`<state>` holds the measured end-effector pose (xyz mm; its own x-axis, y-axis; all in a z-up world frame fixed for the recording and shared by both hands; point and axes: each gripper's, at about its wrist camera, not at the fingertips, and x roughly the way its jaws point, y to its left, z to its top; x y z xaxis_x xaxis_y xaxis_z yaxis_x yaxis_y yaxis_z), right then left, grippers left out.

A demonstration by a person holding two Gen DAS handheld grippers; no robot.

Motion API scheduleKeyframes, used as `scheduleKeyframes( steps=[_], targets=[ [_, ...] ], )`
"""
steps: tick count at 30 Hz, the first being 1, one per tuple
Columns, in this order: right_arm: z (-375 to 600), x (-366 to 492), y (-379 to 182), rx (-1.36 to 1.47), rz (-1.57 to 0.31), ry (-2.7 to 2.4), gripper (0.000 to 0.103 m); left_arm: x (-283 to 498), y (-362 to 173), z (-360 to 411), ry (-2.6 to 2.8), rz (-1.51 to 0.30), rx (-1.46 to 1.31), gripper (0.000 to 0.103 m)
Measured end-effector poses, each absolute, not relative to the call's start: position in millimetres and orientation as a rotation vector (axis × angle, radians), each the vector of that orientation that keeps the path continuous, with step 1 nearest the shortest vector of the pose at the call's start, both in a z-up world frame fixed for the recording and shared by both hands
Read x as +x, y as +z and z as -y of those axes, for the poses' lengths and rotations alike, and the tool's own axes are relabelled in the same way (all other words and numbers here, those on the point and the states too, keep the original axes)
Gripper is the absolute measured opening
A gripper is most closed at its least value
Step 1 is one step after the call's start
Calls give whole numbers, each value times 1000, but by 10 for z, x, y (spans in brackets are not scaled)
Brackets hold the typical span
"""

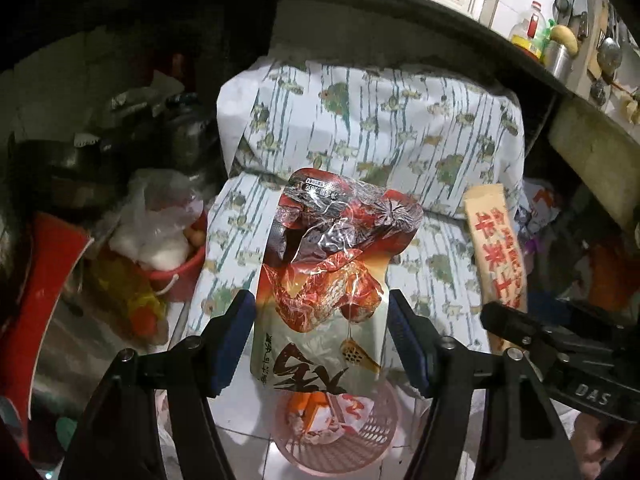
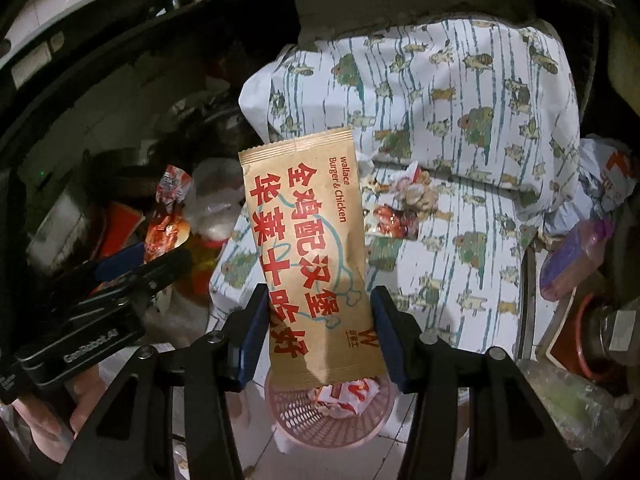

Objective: Collect trash
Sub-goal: 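Carry the snack bag and tan wrapper over the wastebasket and open both tools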

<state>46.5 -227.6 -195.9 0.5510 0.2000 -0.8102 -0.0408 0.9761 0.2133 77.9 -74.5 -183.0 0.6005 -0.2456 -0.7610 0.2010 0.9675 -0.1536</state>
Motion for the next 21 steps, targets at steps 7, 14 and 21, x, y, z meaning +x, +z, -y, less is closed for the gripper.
scheduleKeyframes(
  steps=[7, 14, 21],
  targets=[
    [2353, 367, -2345, 230, -1025, 117, 50, 735, -2214, 677, -252, -978, -56, 69],
    [2359, 464, -2955, 313, -1212, 167, 50, 692, -2555, 693, -255, -1058, -30, 69],
    [2374, 407, -3245, 376, -1308, 206, 50, 740, -3006, 775, -315, -1234, -70, 69]
  ],
)
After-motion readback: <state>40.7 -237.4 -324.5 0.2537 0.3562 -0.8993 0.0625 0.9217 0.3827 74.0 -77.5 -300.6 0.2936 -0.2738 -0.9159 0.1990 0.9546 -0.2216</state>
